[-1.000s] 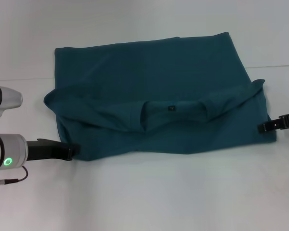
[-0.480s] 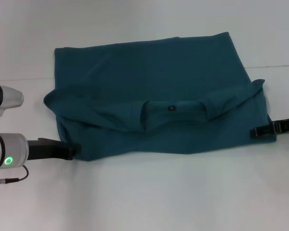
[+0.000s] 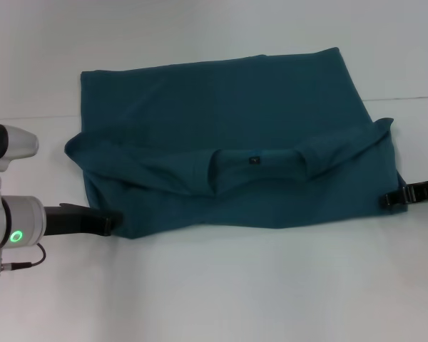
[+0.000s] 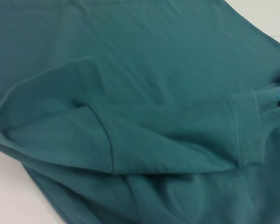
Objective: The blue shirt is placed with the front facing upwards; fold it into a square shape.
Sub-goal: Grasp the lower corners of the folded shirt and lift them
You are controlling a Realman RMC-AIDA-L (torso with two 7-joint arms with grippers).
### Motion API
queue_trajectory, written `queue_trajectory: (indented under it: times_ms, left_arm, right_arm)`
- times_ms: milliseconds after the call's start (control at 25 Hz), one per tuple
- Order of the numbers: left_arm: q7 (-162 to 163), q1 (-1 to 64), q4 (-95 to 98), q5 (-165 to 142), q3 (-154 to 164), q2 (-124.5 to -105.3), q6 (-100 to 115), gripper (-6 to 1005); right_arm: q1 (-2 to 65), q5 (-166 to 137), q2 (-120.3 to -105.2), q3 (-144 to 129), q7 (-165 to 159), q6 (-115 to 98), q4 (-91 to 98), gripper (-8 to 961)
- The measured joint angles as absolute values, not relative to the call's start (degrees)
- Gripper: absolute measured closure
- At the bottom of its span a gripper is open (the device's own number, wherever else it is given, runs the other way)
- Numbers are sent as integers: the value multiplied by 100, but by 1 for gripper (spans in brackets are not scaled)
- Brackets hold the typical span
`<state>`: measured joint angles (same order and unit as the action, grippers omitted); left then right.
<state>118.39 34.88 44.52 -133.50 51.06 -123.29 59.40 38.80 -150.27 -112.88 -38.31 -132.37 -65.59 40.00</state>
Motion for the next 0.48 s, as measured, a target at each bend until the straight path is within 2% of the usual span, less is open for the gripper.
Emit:
queue_trajectory:
  times_ms: [80,480]
  left_arm:
    - [11839,3523,4377,-13350,5105,-12307,5945,999]
    - [11998,3513,4461,-13298,4959,-12254,6608,998]
  right_arm:
    - [3869,-14998,-11275,-3803,-13207,-6620,4032,505]
    - [3566,-14429,-11224,-3763,-13168,-7413,4723,851]
